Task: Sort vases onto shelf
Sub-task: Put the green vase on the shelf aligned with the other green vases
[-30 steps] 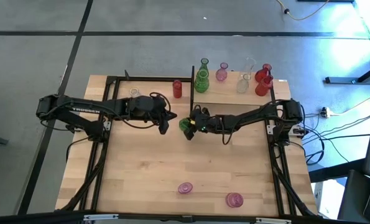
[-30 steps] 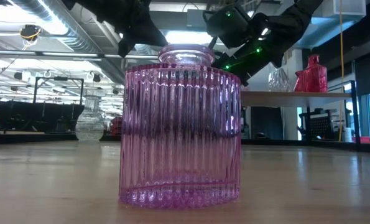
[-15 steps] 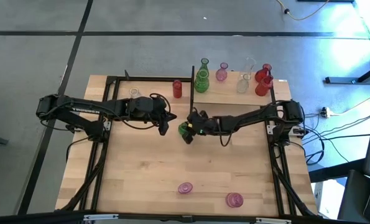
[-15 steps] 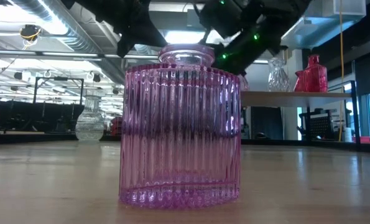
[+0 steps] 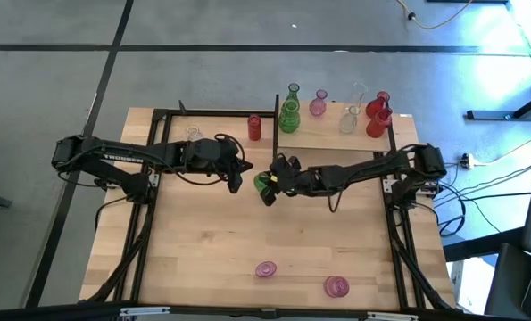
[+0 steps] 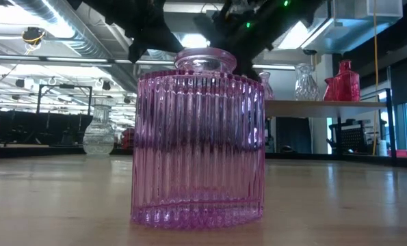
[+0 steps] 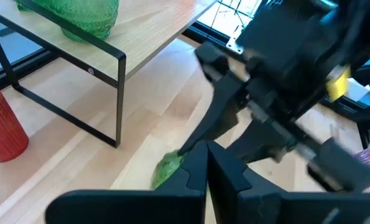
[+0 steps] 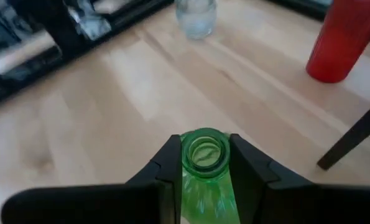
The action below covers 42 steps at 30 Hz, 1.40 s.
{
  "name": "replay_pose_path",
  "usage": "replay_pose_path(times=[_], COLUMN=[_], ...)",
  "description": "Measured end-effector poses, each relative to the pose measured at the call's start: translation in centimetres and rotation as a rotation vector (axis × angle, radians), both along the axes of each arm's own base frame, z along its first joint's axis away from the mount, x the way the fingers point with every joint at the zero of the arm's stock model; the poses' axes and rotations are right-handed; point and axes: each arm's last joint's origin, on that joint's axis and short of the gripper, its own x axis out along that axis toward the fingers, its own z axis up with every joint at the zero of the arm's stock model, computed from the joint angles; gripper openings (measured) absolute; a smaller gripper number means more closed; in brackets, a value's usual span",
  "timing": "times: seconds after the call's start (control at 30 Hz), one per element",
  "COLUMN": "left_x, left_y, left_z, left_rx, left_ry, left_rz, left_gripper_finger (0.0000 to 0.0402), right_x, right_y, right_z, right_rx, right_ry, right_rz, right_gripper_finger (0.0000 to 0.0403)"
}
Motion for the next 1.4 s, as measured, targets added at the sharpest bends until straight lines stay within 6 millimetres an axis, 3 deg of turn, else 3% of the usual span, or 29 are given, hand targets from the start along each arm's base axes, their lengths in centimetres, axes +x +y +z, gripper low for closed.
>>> replay_pose_path(times=[0.33,0.6,0.8,1.4], left_x=[0.0,0.0,0.0,0.3], left_y=[0.0,0.1,0.1,0.1], left_z=[0.0,0.1,0.1,0.6], left_rx=[0.034,0.060,0.061,0.061], left_ry=[0.006,0.008,0.007,-0.053], left_rz=[-0.016,-0.017,-0.018,-0.014], left_gripper_finger=[0.0000,0.0000,0.0000,0.0000], right_x=[-3.3,-6.5,-7.8,-8.4], right_y=[1.1,0.1,-1.4,-7.4], right_z=[4.6,7.1,8.6,9.0], right_rx=[0.016,0.016,0.016,-0.058], right_ry=[-0.066,-0.028,-0.052,-0.008], right_rz=[-0.111,-0.170,-0.223,-0.310], right_gripper_finger=[0.0080,0.0080,0.0080,0.0080])
